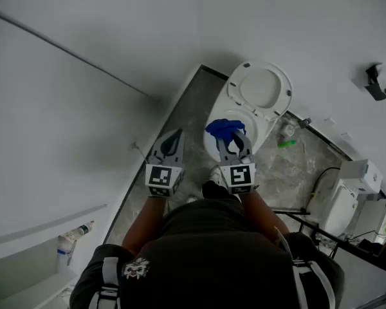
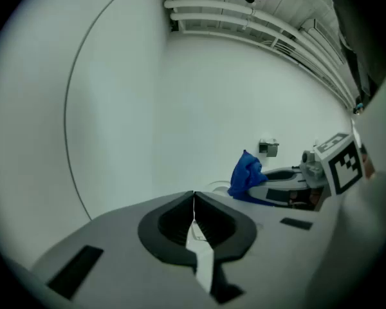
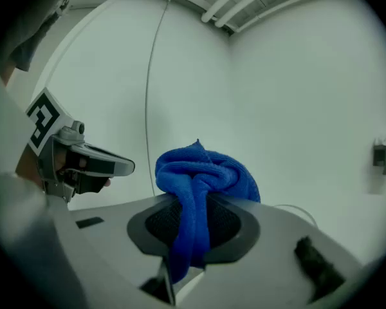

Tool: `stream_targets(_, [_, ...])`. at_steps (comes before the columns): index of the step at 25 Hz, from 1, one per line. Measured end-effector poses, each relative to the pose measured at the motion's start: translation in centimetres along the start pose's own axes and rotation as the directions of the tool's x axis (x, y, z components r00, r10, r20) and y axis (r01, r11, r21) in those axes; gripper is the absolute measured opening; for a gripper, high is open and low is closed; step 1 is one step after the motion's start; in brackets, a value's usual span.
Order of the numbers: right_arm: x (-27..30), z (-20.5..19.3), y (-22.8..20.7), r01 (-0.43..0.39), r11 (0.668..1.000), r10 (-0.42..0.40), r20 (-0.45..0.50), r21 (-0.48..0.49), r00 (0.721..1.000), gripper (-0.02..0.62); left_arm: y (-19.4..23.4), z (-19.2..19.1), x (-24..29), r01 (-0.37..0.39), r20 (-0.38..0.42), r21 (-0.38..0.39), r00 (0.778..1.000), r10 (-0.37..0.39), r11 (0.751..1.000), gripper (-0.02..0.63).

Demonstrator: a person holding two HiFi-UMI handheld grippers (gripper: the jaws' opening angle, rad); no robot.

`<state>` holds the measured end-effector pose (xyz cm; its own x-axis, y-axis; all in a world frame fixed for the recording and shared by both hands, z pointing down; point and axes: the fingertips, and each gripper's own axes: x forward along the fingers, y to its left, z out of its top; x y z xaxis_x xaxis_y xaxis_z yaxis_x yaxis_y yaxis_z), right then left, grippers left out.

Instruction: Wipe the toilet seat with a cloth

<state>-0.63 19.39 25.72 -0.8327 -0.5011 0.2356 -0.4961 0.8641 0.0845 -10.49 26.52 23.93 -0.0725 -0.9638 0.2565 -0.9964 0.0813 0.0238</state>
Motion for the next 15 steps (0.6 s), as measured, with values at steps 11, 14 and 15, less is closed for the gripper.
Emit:
stream_targets(11, [3.3, -2.6, -8.7, 0.055, 0.998, -0.053, -0.054, 0.037, 0.997, 0.083, -2.2, 1.4, 10.9, 0.079, -0.037, 0.001, 0.996, -0.079, 0.997, 0.011])
stream_targets(14, [3.6, -3.2, -10.2, 0.082, 0.995, -0.079, -0.072, 0.049, 0.994, 0.083, -2.9, 1.2, 12.8, 0.116, -0.052, 0.016, 0.992, -0.115, 0.993, 0.011])
stream_targets(15, [3.8, -3.5, -10.7, 0.092, 0.994, -0.088, -0.079, 0.053, 0.993, 0.083, -3.0, 1.1, 13.4, 0.128, -0.054, 0.018, 0.990, -0.127, 0.992, 0.011])
